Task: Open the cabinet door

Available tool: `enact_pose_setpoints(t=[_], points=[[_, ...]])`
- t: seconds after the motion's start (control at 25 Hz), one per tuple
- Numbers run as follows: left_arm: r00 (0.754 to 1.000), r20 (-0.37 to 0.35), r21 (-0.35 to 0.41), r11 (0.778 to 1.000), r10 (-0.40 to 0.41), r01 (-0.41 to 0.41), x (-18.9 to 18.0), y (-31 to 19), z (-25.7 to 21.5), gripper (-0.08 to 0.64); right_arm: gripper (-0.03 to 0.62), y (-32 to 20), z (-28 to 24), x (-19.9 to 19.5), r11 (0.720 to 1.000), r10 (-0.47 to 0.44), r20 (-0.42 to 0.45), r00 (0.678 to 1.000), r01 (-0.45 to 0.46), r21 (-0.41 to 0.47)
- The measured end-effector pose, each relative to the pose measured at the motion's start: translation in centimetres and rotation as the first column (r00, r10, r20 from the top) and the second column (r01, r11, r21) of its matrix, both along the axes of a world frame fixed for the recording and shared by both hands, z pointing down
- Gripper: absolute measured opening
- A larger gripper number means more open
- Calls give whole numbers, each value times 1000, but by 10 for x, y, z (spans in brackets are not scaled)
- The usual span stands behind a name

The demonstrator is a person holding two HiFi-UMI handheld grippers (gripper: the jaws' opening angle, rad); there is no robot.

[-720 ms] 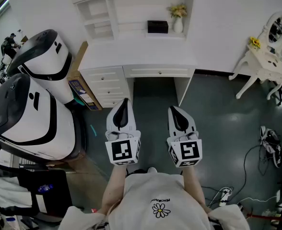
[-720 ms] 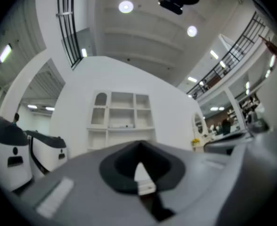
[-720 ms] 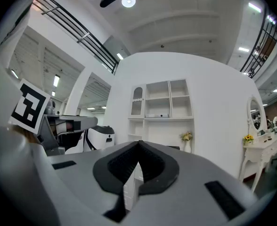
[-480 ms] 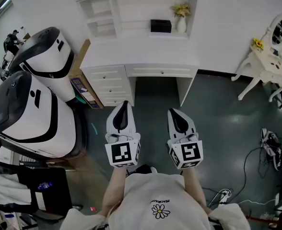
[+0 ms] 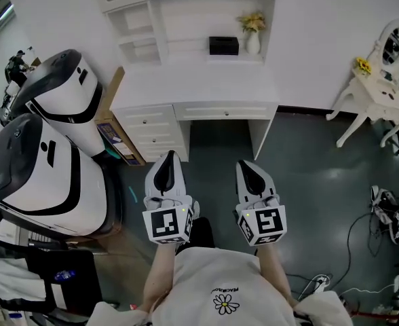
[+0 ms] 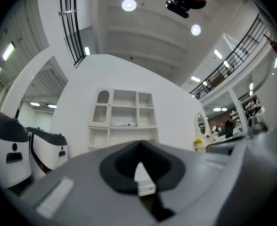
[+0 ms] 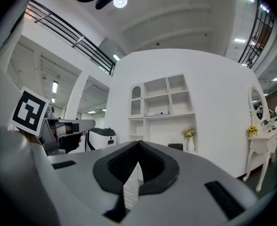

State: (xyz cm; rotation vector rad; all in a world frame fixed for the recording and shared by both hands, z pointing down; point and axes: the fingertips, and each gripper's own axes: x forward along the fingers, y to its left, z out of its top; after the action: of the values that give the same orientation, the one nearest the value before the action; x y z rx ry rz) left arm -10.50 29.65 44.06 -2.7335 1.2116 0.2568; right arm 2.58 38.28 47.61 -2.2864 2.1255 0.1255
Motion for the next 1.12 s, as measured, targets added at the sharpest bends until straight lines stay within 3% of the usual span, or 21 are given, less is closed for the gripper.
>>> enact_pose_setpoints(t=[0.2,0.52,0.8,1.12], points=[[999,-34,46,998,39,-37,25,-30,-17,5,0,-26,-14,16,999,-1,-16,1000,2,54],[994,-87,84,995,66,-59,69,-128,-38,5,0,-103,-29,60,994,43,-47,998,-38,99],[995,-45,95,992,87,-83,116,-222,-47,5,0,-211,-34,99,998,29,-46,999,-26,55],[991,-63,88,990,119,-114,166,-355,-70,6,0,-357,-57,133,999,-19,-44,999,21,38]])
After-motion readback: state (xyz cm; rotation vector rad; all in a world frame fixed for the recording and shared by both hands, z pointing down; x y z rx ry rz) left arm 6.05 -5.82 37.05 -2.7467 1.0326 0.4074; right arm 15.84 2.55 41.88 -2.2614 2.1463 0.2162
